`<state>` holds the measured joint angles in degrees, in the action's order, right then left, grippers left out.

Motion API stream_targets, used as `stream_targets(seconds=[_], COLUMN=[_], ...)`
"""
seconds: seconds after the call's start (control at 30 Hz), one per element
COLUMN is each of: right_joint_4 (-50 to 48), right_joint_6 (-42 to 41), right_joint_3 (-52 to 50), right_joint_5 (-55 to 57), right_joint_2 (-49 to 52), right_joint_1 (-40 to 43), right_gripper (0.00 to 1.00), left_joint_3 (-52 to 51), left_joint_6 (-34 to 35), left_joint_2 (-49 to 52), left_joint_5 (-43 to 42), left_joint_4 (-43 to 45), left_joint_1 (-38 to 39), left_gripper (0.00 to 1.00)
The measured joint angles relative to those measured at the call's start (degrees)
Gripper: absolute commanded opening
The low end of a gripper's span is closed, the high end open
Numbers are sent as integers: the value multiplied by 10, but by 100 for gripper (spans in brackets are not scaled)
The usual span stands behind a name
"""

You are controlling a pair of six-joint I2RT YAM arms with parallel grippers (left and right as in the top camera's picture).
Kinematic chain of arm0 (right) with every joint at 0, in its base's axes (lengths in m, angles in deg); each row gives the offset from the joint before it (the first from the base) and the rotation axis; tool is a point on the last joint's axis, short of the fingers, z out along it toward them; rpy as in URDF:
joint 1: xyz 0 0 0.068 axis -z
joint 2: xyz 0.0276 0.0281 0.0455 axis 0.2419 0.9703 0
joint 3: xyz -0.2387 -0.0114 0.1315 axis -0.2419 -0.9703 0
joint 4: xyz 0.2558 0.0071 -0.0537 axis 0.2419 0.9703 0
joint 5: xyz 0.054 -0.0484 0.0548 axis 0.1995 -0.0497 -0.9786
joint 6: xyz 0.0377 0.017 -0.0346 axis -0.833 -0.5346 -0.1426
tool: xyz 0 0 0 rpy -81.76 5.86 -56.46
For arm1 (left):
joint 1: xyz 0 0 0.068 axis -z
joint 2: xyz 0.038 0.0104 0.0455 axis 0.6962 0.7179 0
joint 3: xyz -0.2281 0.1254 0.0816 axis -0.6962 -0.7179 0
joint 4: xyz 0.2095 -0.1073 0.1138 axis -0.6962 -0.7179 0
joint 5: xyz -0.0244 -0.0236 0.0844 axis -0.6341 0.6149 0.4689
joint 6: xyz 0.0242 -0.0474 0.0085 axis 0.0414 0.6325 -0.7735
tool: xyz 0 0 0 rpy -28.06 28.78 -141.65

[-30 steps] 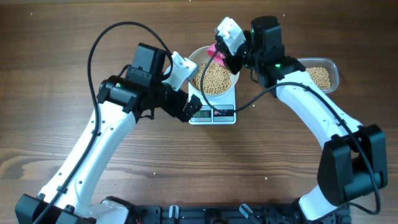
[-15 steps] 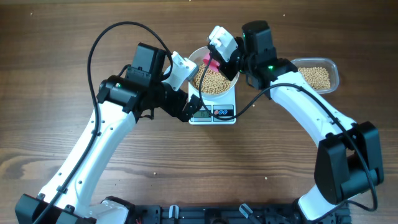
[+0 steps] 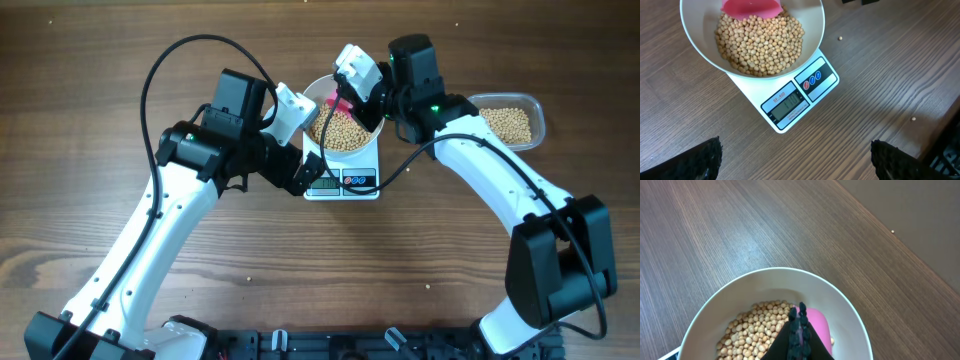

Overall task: Scoop item into bowl and weigh 150g on scale
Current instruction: 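Tilt the scoop with the right gripper to trickle soybeans into bowl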

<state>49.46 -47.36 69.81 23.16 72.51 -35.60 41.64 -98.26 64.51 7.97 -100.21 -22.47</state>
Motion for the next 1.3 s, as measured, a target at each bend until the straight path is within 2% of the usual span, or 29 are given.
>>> stream_targets(seconds=[0.3,0.53,0.9,1.3], right_joint_4=[15,10,-14,-16], right_joint_6=[-41,-109,-149,-181], right_joint_3=[0,0,7,7], right_joint_5=[-3,-6,-7,-54], right_joint_2=[0,0,-1,-67], right_joint_1=[0,16,30,69], right_gripper=[4,4,4,4], left_joint_3=[0,0,0,0], left_joint_6=[0,0,0,0], left_joint_2=[0,0,0,0], left_joint_5=[0,0,0,0], left_joint_4=[0,0,0,0], left_joint_1=[0,0,0,0], left_gripper=[100,100,100,100])
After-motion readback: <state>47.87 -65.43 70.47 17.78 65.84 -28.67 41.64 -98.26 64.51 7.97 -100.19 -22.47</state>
